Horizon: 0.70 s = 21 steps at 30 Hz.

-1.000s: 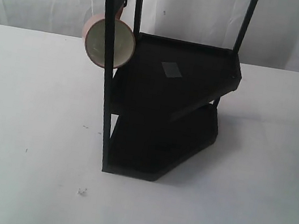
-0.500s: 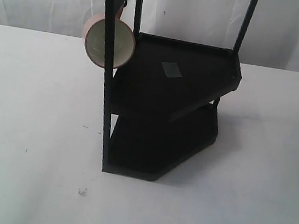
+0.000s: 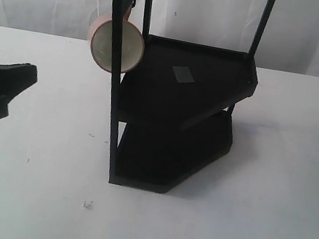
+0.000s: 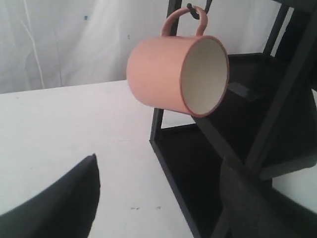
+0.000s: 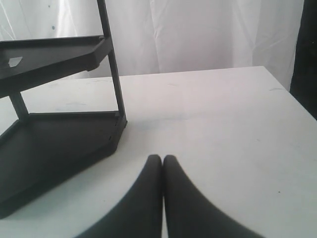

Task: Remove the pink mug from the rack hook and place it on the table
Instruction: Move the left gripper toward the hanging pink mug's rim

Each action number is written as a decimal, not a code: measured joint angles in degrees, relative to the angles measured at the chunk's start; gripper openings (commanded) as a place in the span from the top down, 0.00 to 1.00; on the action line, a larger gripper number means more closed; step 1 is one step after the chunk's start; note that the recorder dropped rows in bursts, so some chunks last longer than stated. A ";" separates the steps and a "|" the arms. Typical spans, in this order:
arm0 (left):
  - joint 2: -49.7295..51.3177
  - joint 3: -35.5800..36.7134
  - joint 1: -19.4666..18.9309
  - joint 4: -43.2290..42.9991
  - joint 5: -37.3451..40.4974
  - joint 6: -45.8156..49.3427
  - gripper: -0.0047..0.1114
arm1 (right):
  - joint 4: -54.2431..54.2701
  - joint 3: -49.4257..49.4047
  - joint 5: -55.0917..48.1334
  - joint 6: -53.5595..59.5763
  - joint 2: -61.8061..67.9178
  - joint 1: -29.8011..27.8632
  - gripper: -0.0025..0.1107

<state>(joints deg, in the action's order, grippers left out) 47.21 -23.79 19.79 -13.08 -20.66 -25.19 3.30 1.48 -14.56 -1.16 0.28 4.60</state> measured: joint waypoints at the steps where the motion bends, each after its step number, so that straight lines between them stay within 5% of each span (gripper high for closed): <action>1: 1.65 0.00 0.00 0.00 -2.46 0.15 0.35 | 0.00 0.00 0.00 0.00 0.00 0.00 0.98; 5: 7.96 -2.25 0.00 0.00 -7.93 0.27 0.35 | 0.00 0.00 0.00 0.00 0.00 0.00 0.98; 21: 22.33 -15.94 0.00 -1.73 -8.63 1.13 0.35 | 0.00 0.00 0.00 -0.10 0.00 0.00 0.98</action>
<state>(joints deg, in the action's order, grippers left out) 69.54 -39.73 19.79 -14.81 -29.30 -24.07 3.30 1.48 -14.56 -1.26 0.28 4.60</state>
